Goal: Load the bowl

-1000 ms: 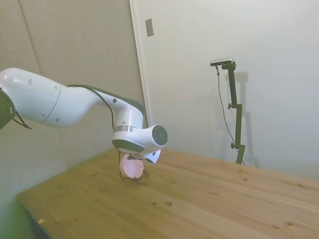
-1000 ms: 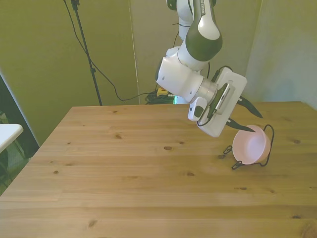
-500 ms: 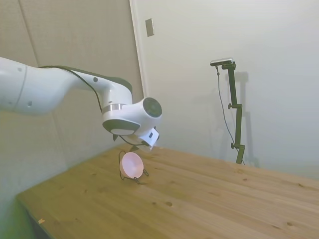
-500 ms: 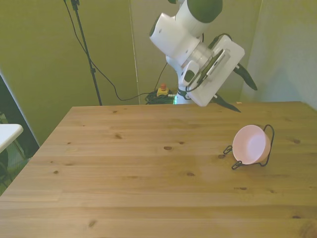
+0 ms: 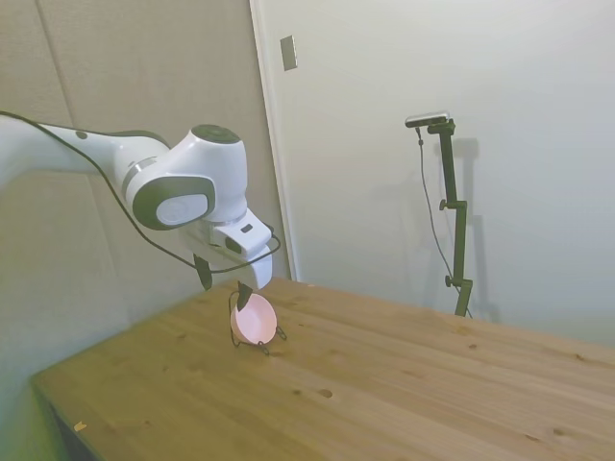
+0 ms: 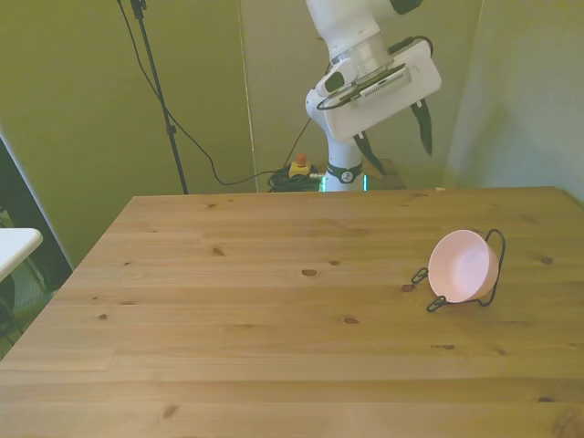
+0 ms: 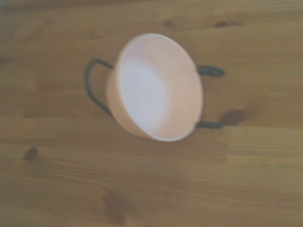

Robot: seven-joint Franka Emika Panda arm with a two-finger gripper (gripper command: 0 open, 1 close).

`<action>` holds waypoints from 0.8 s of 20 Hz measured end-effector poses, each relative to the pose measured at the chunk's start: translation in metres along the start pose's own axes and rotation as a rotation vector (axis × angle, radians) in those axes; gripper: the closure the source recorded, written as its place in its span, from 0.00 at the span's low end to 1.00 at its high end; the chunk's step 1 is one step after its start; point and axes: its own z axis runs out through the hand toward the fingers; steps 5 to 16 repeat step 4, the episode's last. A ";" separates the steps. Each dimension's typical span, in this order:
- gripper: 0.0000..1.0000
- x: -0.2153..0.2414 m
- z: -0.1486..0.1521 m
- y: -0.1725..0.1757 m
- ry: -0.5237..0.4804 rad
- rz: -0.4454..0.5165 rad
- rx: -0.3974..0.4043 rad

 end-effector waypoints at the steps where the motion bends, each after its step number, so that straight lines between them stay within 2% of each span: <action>1: 0.00 -0.005 -0.003 0.005 0.027 0.011 -0.039; 4: 0.00 -0.022 -0.004 0.019 0.087 0.040 -0.130; 16: 0.00 -0.022 -0.004 0.019 0.087 0.040 -0.130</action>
